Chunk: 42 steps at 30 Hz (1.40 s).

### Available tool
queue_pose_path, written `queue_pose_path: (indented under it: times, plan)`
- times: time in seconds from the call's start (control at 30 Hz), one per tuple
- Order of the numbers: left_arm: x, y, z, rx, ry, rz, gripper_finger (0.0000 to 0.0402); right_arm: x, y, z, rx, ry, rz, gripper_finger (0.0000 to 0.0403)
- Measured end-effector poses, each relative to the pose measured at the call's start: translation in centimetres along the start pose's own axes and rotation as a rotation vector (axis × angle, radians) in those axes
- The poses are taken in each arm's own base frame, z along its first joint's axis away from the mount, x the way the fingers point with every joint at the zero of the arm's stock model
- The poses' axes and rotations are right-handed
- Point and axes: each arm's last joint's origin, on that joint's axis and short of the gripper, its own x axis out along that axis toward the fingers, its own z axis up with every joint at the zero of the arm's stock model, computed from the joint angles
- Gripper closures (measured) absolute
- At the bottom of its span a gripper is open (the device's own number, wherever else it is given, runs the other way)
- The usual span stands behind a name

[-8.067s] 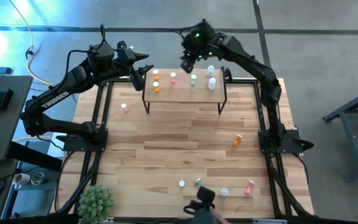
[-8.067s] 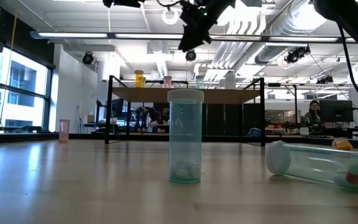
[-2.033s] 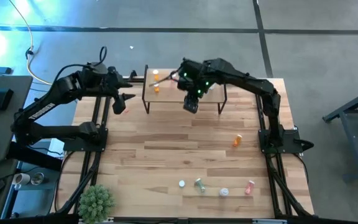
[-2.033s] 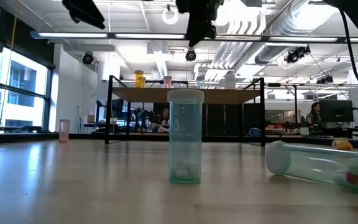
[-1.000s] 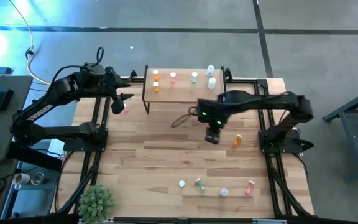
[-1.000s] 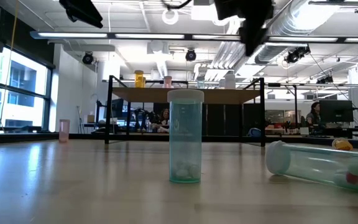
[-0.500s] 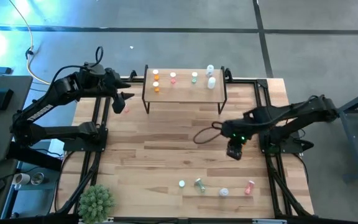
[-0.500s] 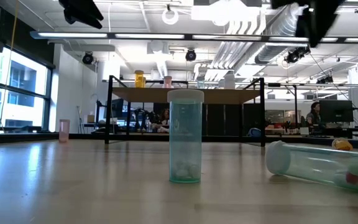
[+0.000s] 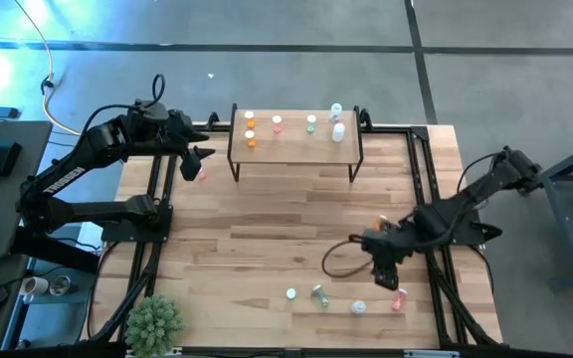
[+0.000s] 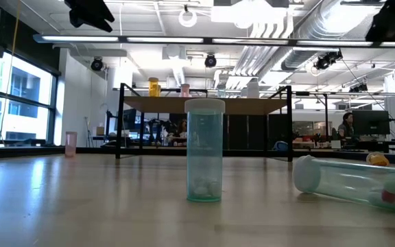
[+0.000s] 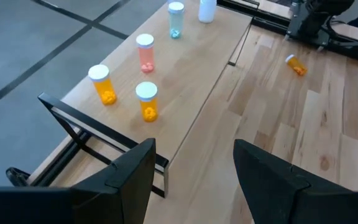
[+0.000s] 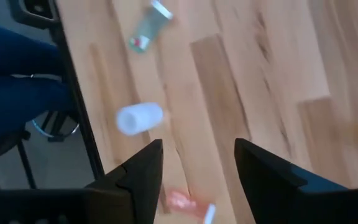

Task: Pick and place medicine bottles onto shelf by color
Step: Put the transparent pill bottle on the shelf aligned with the transparent bill bottle

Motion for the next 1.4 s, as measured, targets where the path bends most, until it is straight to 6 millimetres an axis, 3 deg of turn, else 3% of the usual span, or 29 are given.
queue_pose_path:
  times: [0.4,0.73,1.4]
  plan:
    - [0.0,0.0,-0.1,0.031,0.013,0.002,0.0194,2.3,3.6,-1.7,-0.1,-0.139,0.106,0.0212]
    - [0.0,0.0,-0.1,0.06,0.013,0.002,0.0194,7.1,5.7,-2.2,-0.143,-0.086,0.081,0.0212]
    - [0.0,0.1,-0.1,0.085,0.011,0.021,0.0194,9.5,6.3,-2.7,-0.174,-0.06,0.052,0.0212]
